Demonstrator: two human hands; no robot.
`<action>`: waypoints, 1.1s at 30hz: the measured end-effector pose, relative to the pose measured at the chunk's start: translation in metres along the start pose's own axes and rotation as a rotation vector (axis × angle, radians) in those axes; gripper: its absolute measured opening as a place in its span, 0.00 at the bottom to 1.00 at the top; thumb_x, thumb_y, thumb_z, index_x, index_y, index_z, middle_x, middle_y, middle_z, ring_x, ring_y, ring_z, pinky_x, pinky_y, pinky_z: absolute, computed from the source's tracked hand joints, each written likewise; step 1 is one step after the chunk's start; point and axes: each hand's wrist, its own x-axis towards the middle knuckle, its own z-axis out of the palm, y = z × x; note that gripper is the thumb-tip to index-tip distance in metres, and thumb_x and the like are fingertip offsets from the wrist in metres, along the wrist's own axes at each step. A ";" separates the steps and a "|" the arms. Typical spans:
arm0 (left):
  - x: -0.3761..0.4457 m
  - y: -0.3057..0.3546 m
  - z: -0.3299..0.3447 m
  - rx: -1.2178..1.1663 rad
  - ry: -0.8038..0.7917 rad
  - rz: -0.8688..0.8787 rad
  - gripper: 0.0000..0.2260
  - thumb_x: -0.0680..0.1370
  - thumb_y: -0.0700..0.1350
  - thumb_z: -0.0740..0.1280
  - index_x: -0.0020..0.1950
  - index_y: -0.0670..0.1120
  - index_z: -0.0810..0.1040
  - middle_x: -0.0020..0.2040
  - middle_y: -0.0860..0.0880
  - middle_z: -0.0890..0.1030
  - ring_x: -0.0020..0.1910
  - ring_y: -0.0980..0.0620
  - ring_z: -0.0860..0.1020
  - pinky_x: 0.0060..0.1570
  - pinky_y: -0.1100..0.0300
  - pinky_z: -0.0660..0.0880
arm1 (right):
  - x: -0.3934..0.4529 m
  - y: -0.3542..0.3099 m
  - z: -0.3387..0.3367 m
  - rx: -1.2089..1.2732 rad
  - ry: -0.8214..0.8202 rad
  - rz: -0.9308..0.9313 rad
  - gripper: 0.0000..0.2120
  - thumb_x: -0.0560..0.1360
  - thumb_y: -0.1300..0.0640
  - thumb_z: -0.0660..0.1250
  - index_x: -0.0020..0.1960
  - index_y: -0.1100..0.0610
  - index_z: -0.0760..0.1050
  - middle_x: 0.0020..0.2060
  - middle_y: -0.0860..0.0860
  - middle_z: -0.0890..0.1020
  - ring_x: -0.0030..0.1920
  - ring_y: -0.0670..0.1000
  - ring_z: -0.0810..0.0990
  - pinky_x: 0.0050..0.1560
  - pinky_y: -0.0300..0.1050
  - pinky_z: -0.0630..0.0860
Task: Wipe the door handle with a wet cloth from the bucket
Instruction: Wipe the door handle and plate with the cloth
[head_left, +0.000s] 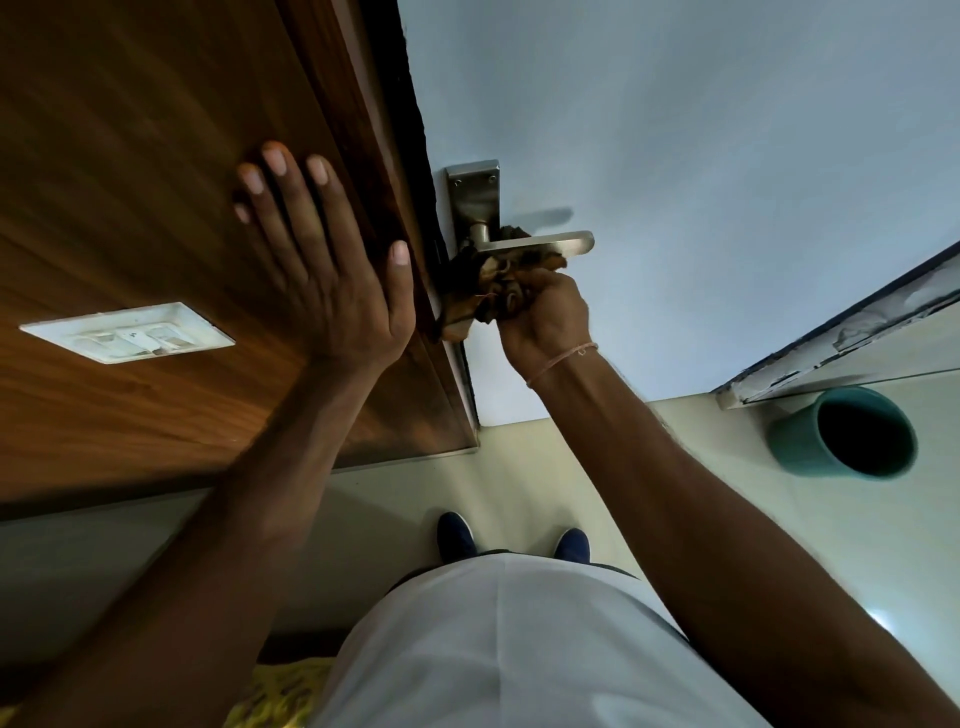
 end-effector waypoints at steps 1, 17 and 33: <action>0.000 0.000 0.000 -0.002 -0.005 -0.002 0.33 0.82 0.52 0.62 0.80 0.31 0.63 0.76 0.24 0.68 0.77 0.24 0.64 0.80 0.29 0.59 | 0.000 0.004 0.005 0.036 0.004 0.024 0.25 0.78 0.75 0.50 0.69 0.66 0.75 0.54 0.65 0.79 0.47 0.61 0.82 0.43 0.50 0.79; 0.000 -0.001 0.004 0.001 0.007 -0.015 0.34 0.81 0.51 0.63 0.80 0.31 0.62 0.75 0.24 0.69 0.77 0.25 0.62 0.79 0.28 0.58 | -0.002 -0.054 -0.031 -0.684 0.088 -0.562 0.19 0.78 0.75 0.61 0.60 0.62 0.85 0.44 0.60 0.86 0.36 0.55 0.82 0.38 0.50 0.83; -0.002 -0.006 0.001 0.006 -0.012 0.015 0.34 0.83 0.53 0.62 0.82 0.33 0.61 0.78 0.26 0.68 0.79 0.28 0.61 0.82 0.34 0.54 | -0.009 -0.001 -0.012 -1.750 -0.198 -1.611 0.14 0.81 0.65 0.68 0.62 0.57 0.87 0.61 0.54 0.88 0.53 0.63 0.82 0.52 0.52 0.79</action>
